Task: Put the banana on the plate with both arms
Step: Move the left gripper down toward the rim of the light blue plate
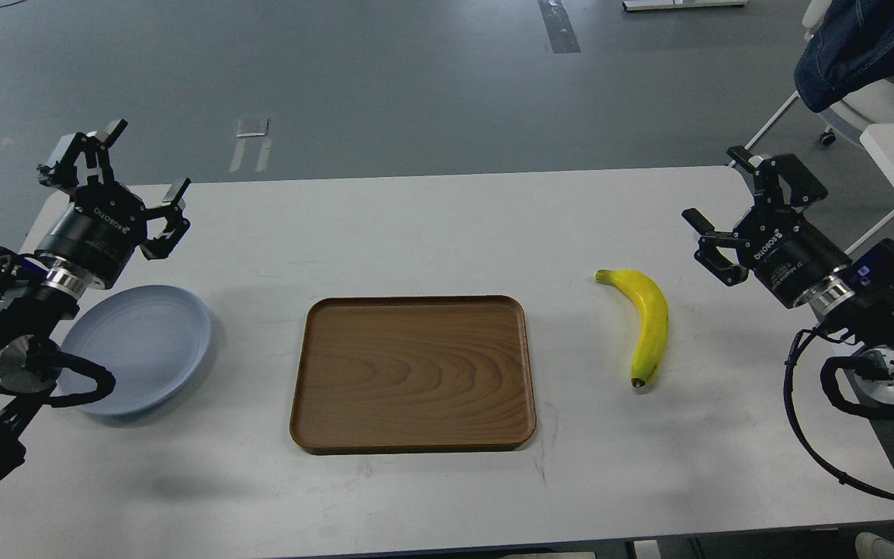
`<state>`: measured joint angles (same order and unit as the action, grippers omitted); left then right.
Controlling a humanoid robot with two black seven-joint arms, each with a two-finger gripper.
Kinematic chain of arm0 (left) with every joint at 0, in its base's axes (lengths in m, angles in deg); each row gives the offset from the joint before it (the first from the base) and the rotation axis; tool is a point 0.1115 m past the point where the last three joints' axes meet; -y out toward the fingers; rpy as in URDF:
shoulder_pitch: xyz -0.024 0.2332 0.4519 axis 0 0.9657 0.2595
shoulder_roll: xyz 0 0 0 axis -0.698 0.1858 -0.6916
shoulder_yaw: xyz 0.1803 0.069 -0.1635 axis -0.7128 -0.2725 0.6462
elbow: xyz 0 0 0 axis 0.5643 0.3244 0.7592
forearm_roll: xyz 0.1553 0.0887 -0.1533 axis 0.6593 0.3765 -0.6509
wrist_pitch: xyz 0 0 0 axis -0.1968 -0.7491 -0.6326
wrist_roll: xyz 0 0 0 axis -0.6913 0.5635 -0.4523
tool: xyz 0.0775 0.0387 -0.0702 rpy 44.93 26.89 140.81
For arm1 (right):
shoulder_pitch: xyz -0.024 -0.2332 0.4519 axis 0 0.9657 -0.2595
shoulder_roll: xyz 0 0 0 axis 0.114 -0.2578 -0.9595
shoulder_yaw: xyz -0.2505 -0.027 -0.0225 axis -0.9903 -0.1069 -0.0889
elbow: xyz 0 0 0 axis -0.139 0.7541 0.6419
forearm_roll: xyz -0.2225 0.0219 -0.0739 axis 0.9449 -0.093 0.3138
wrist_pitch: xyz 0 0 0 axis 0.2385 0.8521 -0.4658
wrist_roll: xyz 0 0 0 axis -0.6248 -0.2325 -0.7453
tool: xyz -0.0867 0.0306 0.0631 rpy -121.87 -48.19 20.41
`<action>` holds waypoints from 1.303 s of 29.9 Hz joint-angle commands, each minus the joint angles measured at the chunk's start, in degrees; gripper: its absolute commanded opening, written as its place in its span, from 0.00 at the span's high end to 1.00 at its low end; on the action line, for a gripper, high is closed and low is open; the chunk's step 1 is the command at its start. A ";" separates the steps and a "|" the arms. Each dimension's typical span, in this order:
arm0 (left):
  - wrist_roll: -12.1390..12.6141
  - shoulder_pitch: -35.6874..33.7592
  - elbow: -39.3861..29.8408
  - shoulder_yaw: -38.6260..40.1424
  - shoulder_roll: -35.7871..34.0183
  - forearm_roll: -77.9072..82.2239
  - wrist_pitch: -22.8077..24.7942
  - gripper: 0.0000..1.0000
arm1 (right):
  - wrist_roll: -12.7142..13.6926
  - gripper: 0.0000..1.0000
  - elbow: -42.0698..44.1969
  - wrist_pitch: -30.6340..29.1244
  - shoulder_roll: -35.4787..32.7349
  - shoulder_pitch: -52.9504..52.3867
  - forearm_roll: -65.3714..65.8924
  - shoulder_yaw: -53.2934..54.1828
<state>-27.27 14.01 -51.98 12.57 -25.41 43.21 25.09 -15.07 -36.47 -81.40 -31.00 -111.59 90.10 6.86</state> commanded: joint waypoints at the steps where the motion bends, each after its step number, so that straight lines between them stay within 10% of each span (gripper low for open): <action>1: -0.08 0.34 0.01 0.01 -0.13 0.27 0.00 0.02 | -0.08 0.00 0.00 0.01 0.00 0.36 -0.08 0.33; 15: -0.79 -1.06 2.56 -1.31 -5.39 2.46 0.00 0.02 | -0.43 0.00 0.00 0.01 0.00 0.36 -0.08 0.51; 28: -0.84 -1.06 -21.25 -1.40 -22.27 52.08 0.00 0.02 | -0.48 0.00 0.00 0.01 0.00 0.36 -0.08 1.56; 39: -0.84 -0.09 -20.57 -9.20 -23.51 84.64 -7.06 0.02 | -0.48 0.00 -0.26 0.01 -0.26 0.36 -0.08 4.20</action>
<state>-28.13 13.86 -74.14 7.46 -48.98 123.24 22.29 -15.55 -36.72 -81.38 -31.27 -111.23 90.02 10.77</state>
